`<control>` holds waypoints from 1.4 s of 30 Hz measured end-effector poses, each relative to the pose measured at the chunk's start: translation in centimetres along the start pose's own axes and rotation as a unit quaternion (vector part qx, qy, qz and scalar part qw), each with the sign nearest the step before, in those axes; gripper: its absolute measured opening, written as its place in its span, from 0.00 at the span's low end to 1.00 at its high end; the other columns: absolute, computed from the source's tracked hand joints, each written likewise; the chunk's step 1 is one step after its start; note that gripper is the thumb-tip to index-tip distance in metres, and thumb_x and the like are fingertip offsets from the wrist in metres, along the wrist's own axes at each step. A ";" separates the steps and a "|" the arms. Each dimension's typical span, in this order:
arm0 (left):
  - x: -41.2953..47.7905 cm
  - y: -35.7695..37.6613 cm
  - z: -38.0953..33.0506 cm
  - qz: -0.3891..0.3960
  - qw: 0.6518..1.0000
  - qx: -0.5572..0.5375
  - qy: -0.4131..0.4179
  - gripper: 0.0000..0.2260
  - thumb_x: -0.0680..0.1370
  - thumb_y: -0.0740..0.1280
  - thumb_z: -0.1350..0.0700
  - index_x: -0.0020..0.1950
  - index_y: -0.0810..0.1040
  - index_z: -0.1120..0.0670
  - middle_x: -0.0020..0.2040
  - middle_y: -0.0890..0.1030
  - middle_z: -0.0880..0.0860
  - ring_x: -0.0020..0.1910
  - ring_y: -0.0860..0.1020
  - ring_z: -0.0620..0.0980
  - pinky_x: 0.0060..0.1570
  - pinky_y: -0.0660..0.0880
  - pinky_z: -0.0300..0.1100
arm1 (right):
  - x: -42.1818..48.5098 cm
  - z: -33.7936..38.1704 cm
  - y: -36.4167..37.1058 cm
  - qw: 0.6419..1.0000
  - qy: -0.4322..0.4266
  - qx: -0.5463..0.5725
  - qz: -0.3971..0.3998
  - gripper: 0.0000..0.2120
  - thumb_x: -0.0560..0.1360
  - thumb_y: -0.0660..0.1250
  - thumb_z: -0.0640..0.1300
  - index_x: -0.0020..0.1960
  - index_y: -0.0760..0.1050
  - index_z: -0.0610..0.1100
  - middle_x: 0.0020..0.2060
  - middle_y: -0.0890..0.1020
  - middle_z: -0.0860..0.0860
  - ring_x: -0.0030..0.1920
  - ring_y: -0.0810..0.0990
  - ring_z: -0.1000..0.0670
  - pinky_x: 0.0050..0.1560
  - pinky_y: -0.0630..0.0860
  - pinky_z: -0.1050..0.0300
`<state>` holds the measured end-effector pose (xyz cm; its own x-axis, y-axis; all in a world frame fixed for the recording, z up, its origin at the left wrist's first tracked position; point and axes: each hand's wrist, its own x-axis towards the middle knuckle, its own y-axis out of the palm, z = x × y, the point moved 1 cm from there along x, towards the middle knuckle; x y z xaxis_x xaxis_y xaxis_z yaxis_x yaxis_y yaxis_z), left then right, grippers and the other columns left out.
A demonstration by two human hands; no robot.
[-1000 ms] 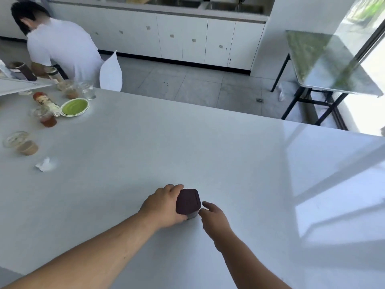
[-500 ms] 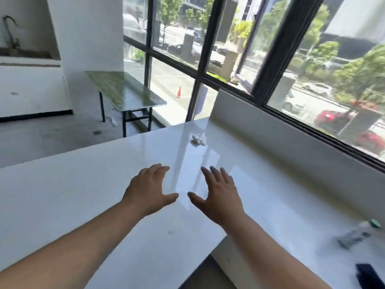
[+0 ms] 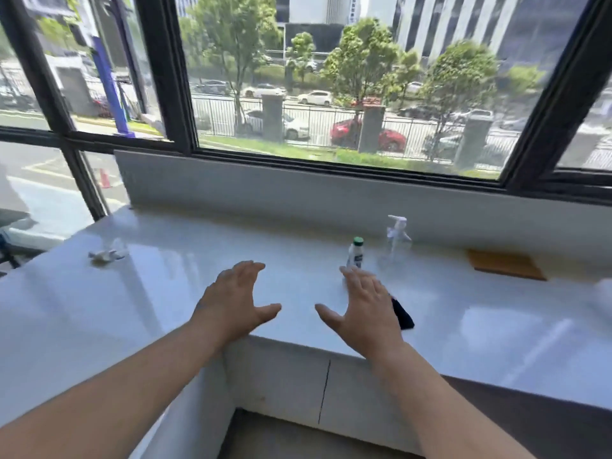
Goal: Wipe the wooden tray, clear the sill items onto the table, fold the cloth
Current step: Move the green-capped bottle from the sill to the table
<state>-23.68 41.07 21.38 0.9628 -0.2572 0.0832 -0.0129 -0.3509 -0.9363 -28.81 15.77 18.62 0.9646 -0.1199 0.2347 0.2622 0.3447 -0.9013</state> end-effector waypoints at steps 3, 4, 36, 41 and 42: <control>4.4 4.6 -5.7 0.026 1.000 -0.016 0.002 0.40 0.74 0.68 0.32 0.81 0.59 0.43 0.83 0.60 0.42 0.80 0.60 0.49 0.72 0.68 0.53 | 1.0 -8.2 -1.0 0.999 0.047 0.009 0.021 0.45 0.71 0.58 0.74 0.82 0.59 0.51 0.80 0.65 0.50 0.81 0.58 0.43 0.81 0.56 0.44; 5.9 5.8 -7.6 0.036 0.999 -0.013 0.005 0.40 0.73 0.68 0.32 0.81 0.59 0.42 0.83 0.60 0.42 0.80 0.59 0.49 0.72 0.69 0.53 | 1.5 -10.8 -1.3 0.998 0.060 0.010 0.028 0.45 0.72 0.60 0.74 0.82 0.58 0.51 0.81 0.64 0.50 0.82 0.57 0.44 0.82 0.55 0.44; 30.3 15.0 -10.1 0.082 0.995 -0.011 0.057 0.40 0.73 0.69 0.32 0.81 0.61 0.44 0.80 0.64 0.44 0.76 0.64 0.50 0.67 0.71 0.51 | 19.3 -23.1 2.5 0.983 0.168 -0.046 0.058 0.43 0.74 0.62 0.72 0.82 0.58 0.52 0.79 0.66 0.52 0.80 0.61 0.47 0.78 0.62 0.49; 33.2 15.8 -8.1 0.105 0.993 -0.013 0.061 0.41 0.73 0.69 0.32 0.81 0.61 0.44 0.81 0.65 0.45 0.77 0.65 0.51 0.68 0.71 0.52 | 21.3 -22.6 4.7 0.977 0.192 -0.046 0.080 0.43 0.74 0.61 0.72 0.82 0.59 0.53 0.79 0.67 0.53 0.79 0.62 0.48 0.77 0.64 0.49; 33.5 16.2 -7.9 0.112 0.992 -0.014 0.060 0.41 0.73 0.69 0.32 0.81 0.61 0.44 0.81 0.64 0.45 0.77 0.65 0.51 0.67 0.72 0.52 | 21.5 -22.7 5.2 0.975 0.200 -0.042 0.087 0.43 0.73 0.61 0.72 0.82 0.58 0.53 0.79 0.67 0.53 0.79 0.62 0.48 0.77 0.64 0.49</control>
<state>6.21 19.63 11.69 0.8958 -0.4364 -0.0841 -0.2319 -0.2973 -0.9262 -7.32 -6.13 10.74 0.9022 -0.4257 -0.0699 0.0763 0.3170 -0.9453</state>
